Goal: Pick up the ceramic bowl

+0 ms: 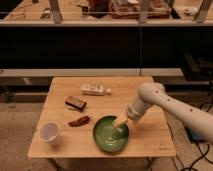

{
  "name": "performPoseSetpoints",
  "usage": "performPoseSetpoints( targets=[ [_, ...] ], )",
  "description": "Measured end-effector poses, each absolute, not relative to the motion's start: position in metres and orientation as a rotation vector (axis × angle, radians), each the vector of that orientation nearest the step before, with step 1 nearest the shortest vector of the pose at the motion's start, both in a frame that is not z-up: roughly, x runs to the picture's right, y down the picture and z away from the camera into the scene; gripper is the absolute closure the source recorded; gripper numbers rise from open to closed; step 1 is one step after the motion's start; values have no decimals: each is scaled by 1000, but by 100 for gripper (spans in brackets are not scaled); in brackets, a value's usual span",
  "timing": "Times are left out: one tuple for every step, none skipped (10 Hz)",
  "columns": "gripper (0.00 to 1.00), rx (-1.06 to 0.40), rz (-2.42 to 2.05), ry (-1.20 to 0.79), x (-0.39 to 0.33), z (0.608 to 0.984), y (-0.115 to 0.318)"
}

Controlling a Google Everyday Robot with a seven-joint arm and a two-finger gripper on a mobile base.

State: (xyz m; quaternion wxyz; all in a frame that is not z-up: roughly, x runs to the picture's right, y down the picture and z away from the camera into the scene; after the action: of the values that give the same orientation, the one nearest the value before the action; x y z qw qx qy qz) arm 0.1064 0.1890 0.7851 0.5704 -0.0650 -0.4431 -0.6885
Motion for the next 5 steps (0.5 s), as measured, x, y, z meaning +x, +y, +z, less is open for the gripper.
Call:
performPoseSetpoints(
  targets=[
    [20,-151,-1616,-1049,104,786,190],
    [20,-150,-1616,-1059,102,787,191],
    [20,-151,-1614,-1068,101,788,193],
    [20,-151,-1613,-1075,99,789,196],
    [20,-151,-1613,-1080,98,790,197]
  ],
)
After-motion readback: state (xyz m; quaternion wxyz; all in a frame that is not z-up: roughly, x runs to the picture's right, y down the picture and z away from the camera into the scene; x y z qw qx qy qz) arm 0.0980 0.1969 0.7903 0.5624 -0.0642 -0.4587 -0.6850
